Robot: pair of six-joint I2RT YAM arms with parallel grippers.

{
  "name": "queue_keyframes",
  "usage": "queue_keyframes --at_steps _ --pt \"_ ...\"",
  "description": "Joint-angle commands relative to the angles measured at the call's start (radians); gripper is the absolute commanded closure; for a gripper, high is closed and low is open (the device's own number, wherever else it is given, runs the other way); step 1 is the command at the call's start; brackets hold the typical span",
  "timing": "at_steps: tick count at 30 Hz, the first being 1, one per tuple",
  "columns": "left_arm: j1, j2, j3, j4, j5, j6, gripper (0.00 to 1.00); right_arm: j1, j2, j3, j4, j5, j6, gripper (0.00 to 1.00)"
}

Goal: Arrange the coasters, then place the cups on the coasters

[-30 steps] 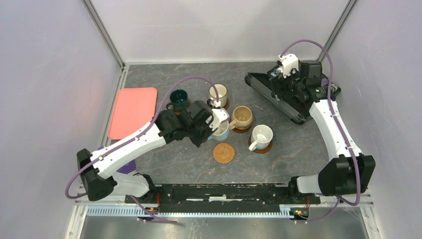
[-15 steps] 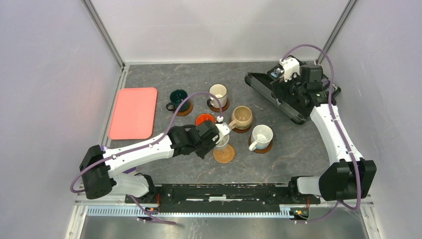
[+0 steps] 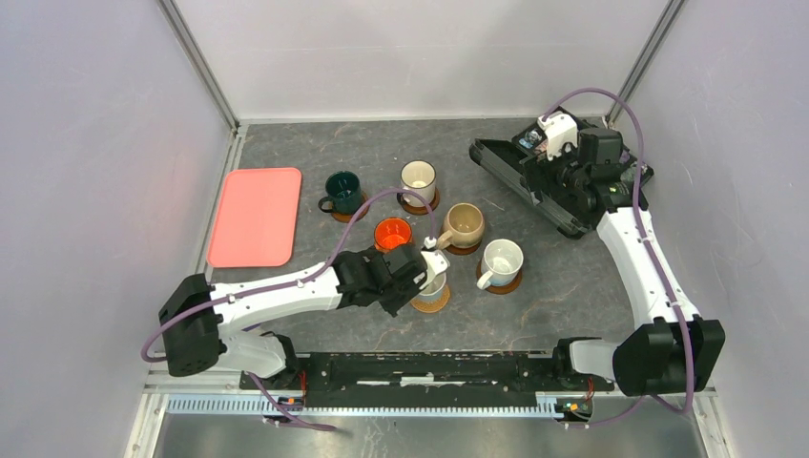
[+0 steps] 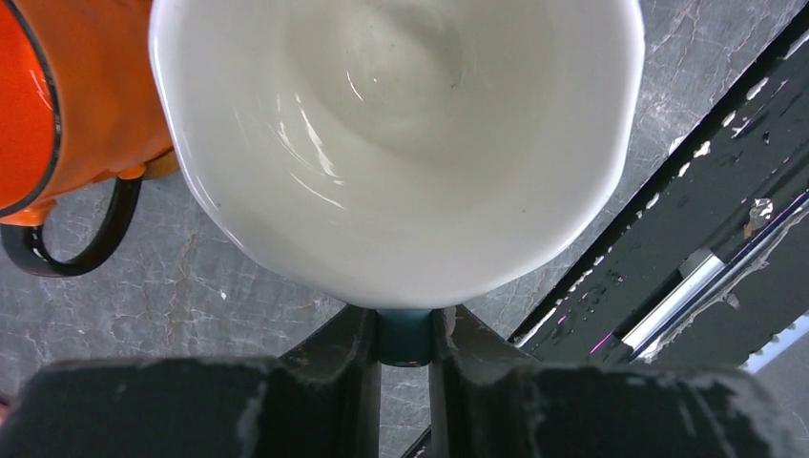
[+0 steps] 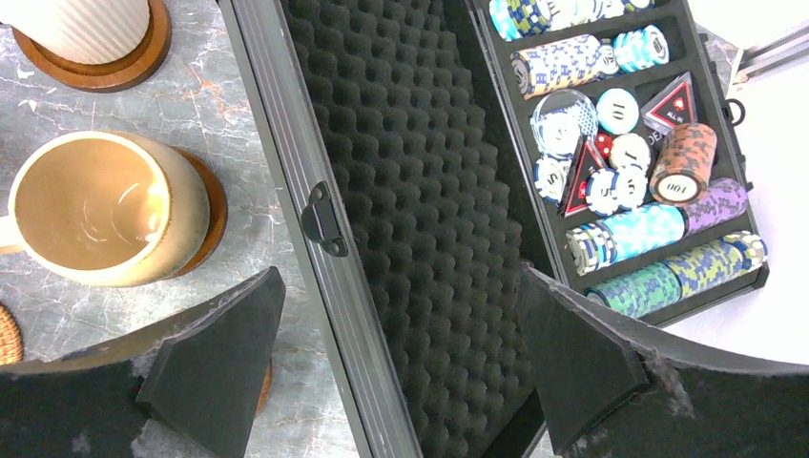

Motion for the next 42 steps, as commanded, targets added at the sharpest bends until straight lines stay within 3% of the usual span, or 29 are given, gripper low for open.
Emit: queue_keyframes --at_steps 1,16,25,37,42 --pt "-0.008 0.003 0.004 0.106 0.004 -0.052 0.98 -0.005 -0.027 -0.009 0.033 -0.012 0.019 0.02" --pt "-0.008 0.081 0.038 0.09 -0.004 -0.067 0.93 -0.005 -0.024 -0.013 0.032 -0.014 0.013 0.02" --pt "-0.008 0.079 0.042 0.082 0.027 -0.072 0.66 -0.006 -0.023 -0.02 0.033 -0.015 0.011 0.02" --pt "-0.008 0.077 0.044 0.062 0.042 -0.06 0.56 -0.006 -0.025 -0.03 0.037 -0.021 0.008 0.02" --pt "-0.008 0.043 0.047 -0.025 0.038 -0.03 0.32 -0.006 -0.03 -0.027 0.032 -0.023 -0.002 0.02"
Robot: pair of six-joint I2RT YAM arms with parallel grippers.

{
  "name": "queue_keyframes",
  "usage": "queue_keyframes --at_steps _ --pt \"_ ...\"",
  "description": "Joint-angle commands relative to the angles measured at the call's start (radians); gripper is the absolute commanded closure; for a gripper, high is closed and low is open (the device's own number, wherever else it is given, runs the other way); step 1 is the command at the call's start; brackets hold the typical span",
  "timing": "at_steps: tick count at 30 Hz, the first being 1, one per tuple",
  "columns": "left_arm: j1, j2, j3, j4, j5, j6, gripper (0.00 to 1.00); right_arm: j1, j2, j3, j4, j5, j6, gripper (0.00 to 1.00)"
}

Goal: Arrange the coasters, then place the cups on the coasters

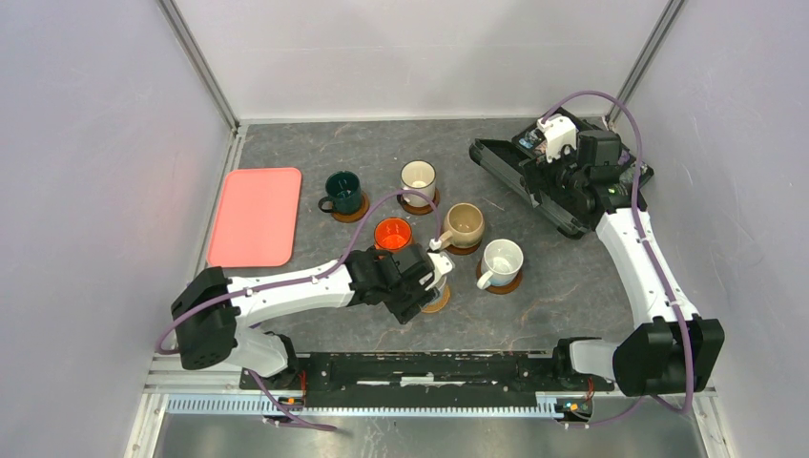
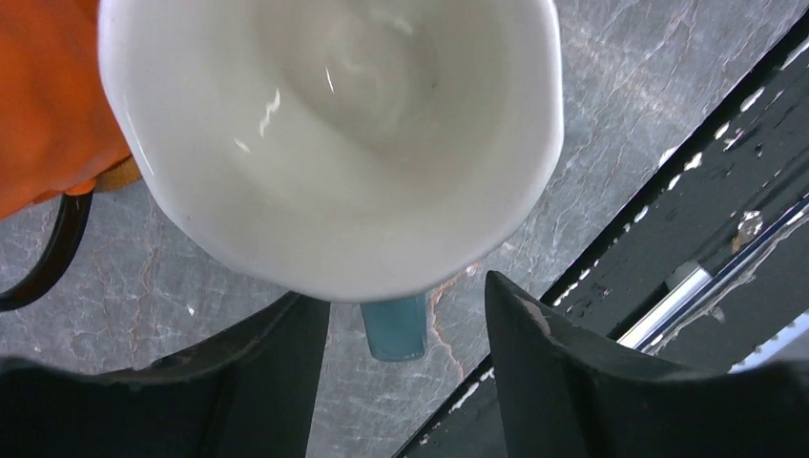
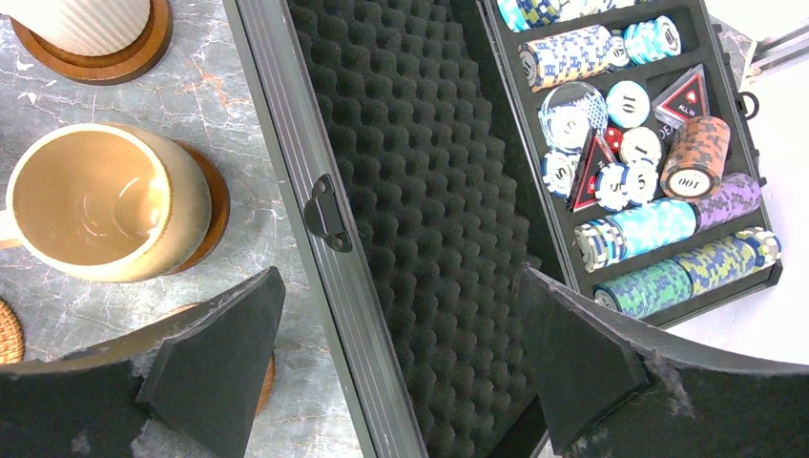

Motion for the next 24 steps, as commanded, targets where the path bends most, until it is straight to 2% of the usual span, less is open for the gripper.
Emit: queue_keyframes --at_steps 1,2,5,11,14,16,17,20,24 --pt "-0.005 -0.051 0.036 -0.066 0.004 0.005 0.25 -0.006 -0.03 -0.005 0.027 -0.018 -0.01 0.02" --pt "-0.005 -0.066 0.034 -0.081 0.01 0.013 0.17 -0.006 -0.03 -0.002 0.026 -0.022 -0.011 0.02" --pt "-0.005 -0.134 0.029 -0.111 0.031 0.03 0.0 -0.006 -0.028 -0.001 0.027 -0.033 -0.017 0.02" --pt "0.001 -0.29 0.055 -0.178 0.055 0.071 0.0 -0.005 -0.021 0.011 0.022 -0.048 -0.032 0.02" --pt "0.064 -0.345 0.122 -0.231 0.056 0.099 0.0 -0.005 -0.014 0.029 0.018 -0.055 -0.036 0.02" --pt "0.195 -0.348 0.184 -0.252 0.083 0.149 0.0 -0.006 -0.007 0.041 0.014 -0.057 -0.038 0.02" --pt "0.305 -0.332 0.225 -0.266 0.14 0.173 0.0 -0.005 -0.002 0.046 0.013 -0.058 -0.039 0.02" --pt "0.587 -0.215 0.39 -0.337 0.252 0.235 0.0 -0.006 0.01 0.067 0.011 -0.066 -0.039 0.02" --pt "0.916 -0.061 0.561 -0.359 0.283 0.311 0.0 -0.005 0.029 0.089 0.006 -0.076 -0.039 0.02"
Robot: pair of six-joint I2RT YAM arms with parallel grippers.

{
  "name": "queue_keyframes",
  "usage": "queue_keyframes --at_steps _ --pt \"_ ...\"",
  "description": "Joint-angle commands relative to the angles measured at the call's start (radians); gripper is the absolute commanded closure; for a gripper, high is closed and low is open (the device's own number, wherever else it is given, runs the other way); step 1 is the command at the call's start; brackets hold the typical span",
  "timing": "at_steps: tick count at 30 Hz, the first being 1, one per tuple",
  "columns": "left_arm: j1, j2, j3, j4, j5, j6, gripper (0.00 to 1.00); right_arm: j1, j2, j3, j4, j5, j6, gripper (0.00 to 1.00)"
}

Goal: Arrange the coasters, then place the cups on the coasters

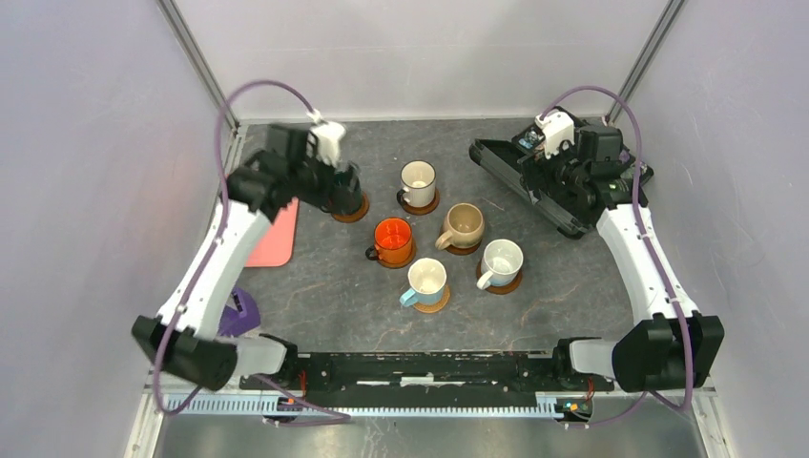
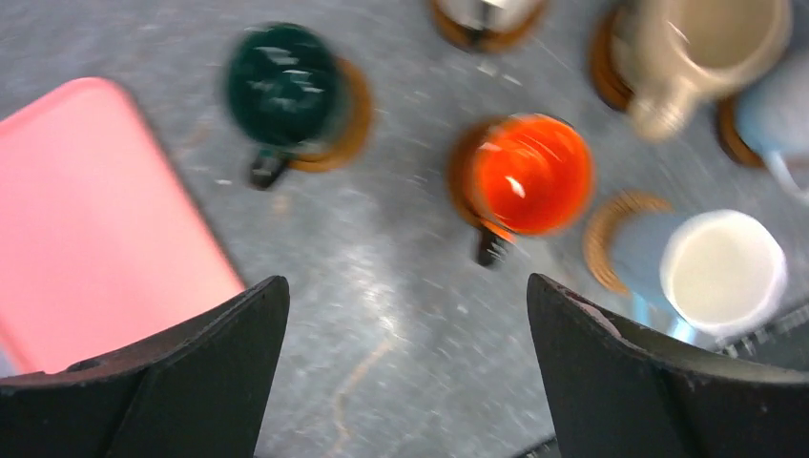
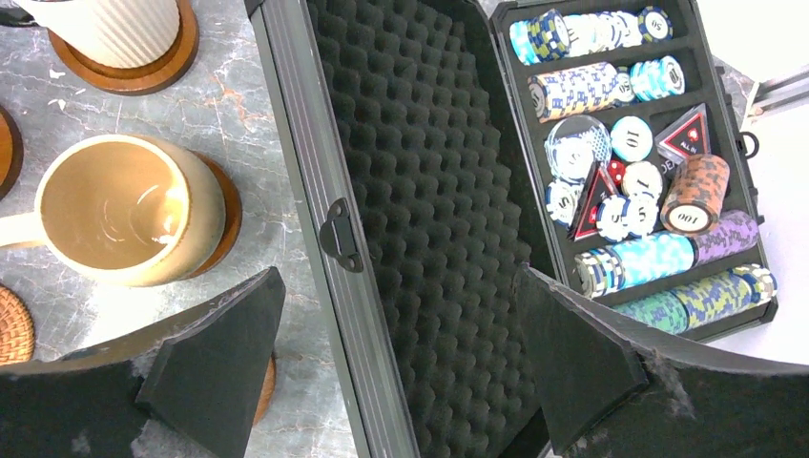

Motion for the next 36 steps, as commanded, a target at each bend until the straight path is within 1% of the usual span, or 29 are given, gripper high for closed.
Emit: queue_keyframes --at_steps 1,2,3,5,7,10,14,17,22,25,27,29,31,34,36 --pt "0.291 0.152 0.162 -0.061 0.069 0.135 0.0 -0.004 0.021 0.066 0.012 -0.026 -0.009 0.02" --pt "0.344 0.19 0.19 -0.068 0.048 0.141 0.01 -0.004 0.025 0.071 0.012 -0.03 -0.008 0.02" --pt "0.388 0.237 0.218 -0.083 0.021 0.147 0.04 -0.005 0.032 0.077 0.013 -0.032 -0.009 0.02" --pt "0.44 0.316 0.258 -0.116 -0.014 0.16 0.1 -0.003 0.043 0.089 0.011 -0.032 -0.01 0.02" --pt "0.491 0.376 0.261 -0.131 -0.052 0.171 0.18 -0.004 0.051 0.101 0.011 -0.033 -0.012 0.02" --pt "0.505 0.429 0.204 -0.088 -0.137 0.174 0.3 -0.004 0.062 0.11 0.011 -0.03 -0.014 0.02" --pt "0.507 0.497 0.15 -0.054 -0.166 0.123 0.38 -0.004 0.068 0.108 0.012 -0.027 -0.014 0.02" --pt "0.508 0.533 0.106 -0.015 -0.156 0.076 0.41 -0.004 0.069 0.102 0.016 -0.022 -0.015 0.02" --pt "0.508 0.587 0.074 0.003 -0.12 0.063 0.44 -0.003 0.065 0.093 0.009 -0.012 -0.027 0.02" --pt "0.51 0.601 0.054 0.001 -0.151 0.135 0.45 -0.005 0.057 0.085 0.005 -0.006 -0.041 0.02" --pt "0.522 0.6 0.03 0.001 -0.172 0.211 0.47 -0.006 0.05 0.079 0.003 0.0 -0.051 0.02" --pt "0.546 0.597 0.005 0.008 -0.214 0.259 0.49 -0.005 0.043 0.071 0.002 0.003 -0.058 0.02" --pt "0.588 0.591 -0.008 0.01 -0.225 0.294 0.52 -0.005 0.038 0.064 0.002 0.004 -0.062 0.02" --pt "0.623 0.593 -0.03 0.01 -0.269 0.358 0.58 -0.005 0.029 0.055 0.004 0.004 -0.063 0.02" --pt "0.628 0.594 -0.063 0.009 -0.293 0.418 0.64 -0.006 0.028 0.049 0.006 0.002 -0.063 0.02"
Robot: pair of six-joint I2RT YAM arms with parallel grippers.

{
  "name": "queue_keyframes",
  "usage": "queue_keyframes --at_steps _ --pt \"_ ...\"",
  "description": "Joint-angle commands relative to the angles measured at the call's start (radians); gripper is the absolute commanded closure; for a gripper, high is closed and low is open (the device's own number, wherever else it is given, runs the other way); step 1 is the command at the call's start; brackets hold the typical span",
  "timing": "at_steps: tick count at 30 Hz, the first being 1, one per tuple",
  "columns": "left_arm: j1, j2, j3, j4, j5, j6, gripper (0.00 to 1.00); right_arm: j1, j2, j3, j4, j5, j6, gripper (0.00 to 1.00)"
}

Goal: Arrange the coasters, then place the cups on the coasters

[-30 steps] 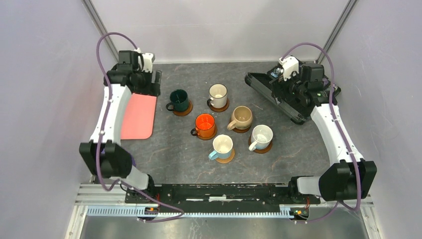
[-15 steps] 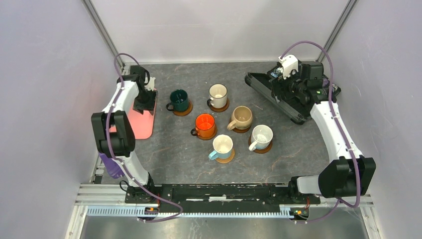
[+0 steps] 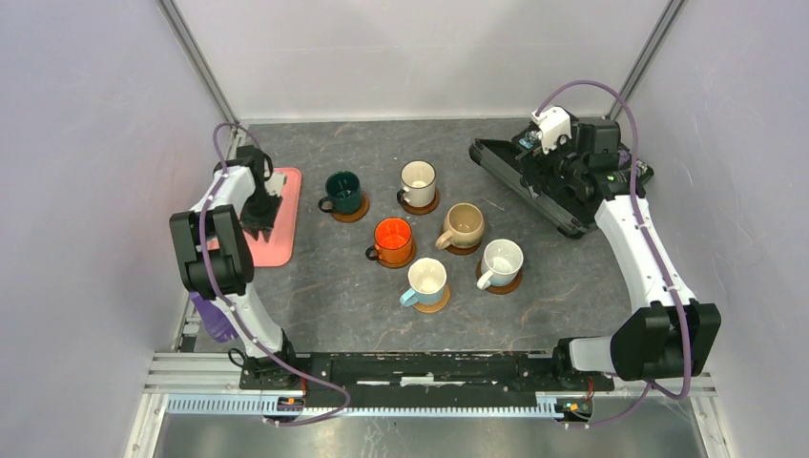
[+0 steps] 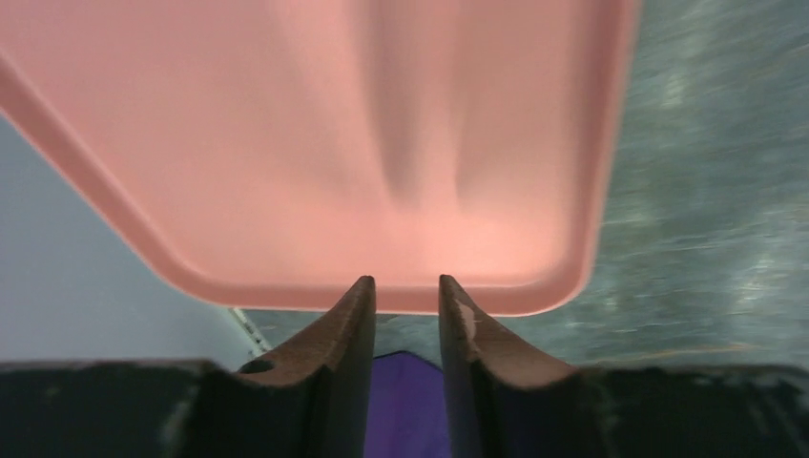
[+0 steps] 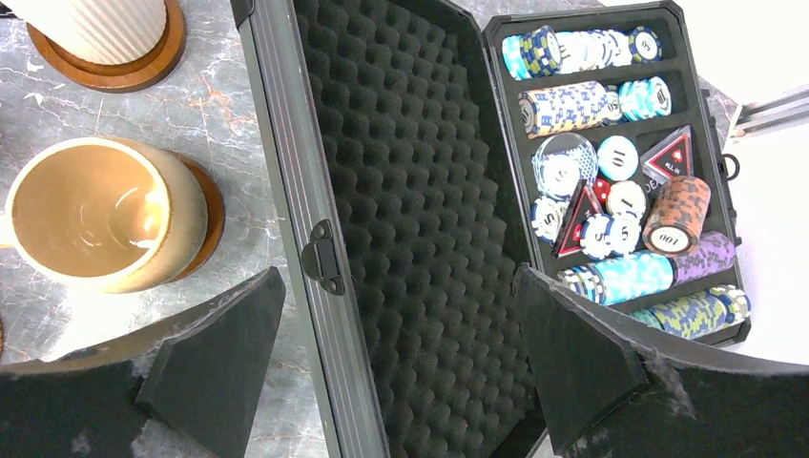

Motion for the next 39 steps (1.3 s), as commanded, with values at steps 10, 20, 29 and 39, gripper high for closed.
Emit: queue_keyframes --at_steps 10,20,29,39 --pt "0.011 0.009 -0.129 -0.009 0.092 0.164 0.72 -0.007 -0.033 -0.015 0.011 -0.006 0.007 0.02" --pt "-0.145 0.036 -0.136 -0.012 0.245 0.052 0.71 -0.007 -0.032 0.001 0.001 0.0 0.02 0.02" --pt "-0.192 0.025 -0.104 0.007 0.326 -0.047 0.66 -0.008 -0.04 0.009 -0.013 0.008 0.021 0.02" --pt "-0.078 -0.101 -0.061 0.008 0.363 -0.009 0.55 -0.007 -0.048 -0.004 -0.004 -0.003 0.028 0.02"
